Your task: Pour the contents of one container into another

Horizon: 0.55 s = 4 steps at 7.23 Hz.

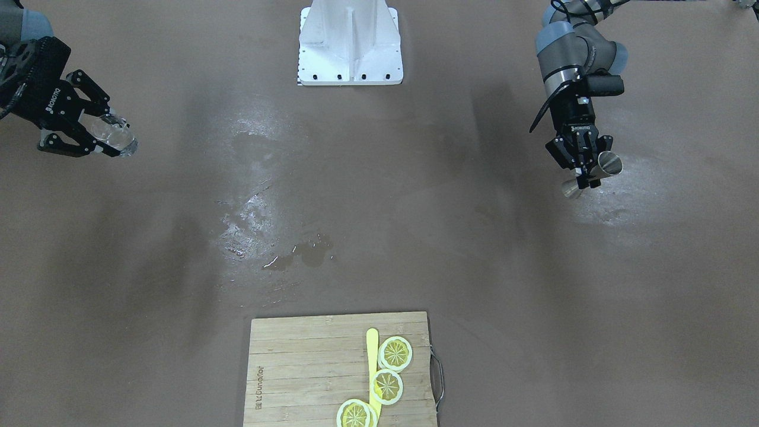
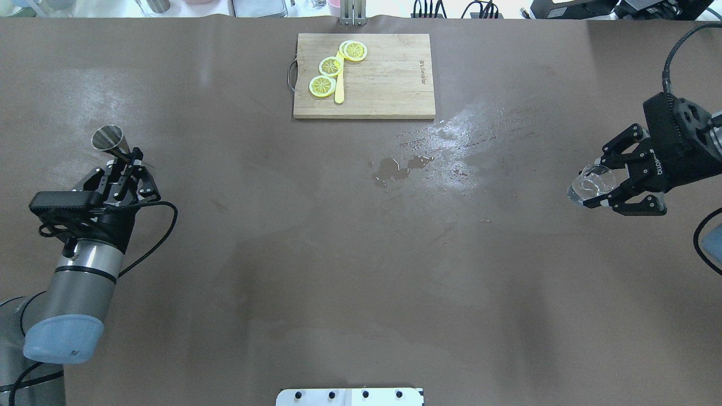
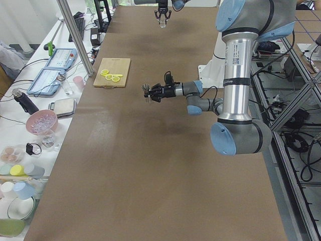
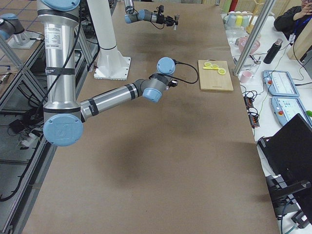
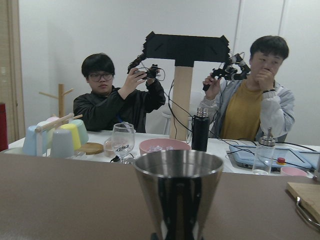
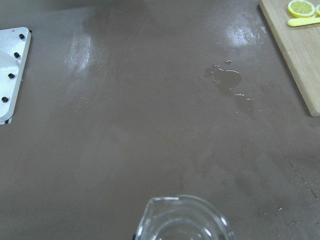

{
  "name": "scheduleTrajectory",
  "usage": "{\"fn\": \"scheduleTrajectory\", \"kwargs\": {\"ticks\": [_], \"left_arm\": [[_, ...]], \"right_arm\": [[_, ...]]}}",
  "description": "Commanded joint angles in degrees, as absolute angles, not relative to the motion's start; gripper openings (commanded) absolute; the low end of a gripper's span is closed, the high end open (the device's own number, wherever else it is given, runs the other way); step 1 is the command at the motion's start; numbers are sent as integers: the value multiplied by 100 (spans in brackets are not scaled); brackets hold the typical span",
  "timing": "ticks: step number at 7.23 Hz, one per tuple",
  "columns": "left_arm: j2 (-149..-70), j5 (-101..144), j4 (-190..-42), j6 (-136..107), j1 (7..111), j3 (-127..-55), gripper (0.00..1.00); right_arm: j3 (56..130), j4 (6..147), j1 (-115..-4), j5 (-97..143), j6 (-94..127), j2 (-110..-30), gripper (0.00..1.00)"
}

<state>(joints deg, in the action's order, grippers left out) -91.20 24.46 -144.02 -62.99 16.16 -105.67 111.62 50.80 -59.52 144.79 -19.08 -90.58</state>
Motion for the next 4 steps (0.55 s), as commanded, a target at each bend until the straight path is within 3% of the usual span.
{"fn": "scheduleTrajectory", "kwargs": {"ticks": [1, 3, 4], "left_arm": [[-9911, 2783, -14344, -5662, 1608, -10521, 0], [-10561, 2838, -14335, -4995, 1661, -10198, 0], [-11200, 3013, -14361, -4731, 1853, -9395, 0]], "right_arm": [[11284, 5080, -5985, 14493, -1907, -9079, 0], [11346, 5089, -6056, 14572, -1907, -9131, 0], [11364, 5080, -6021, 14520, -1907, -9132, 0]]}}
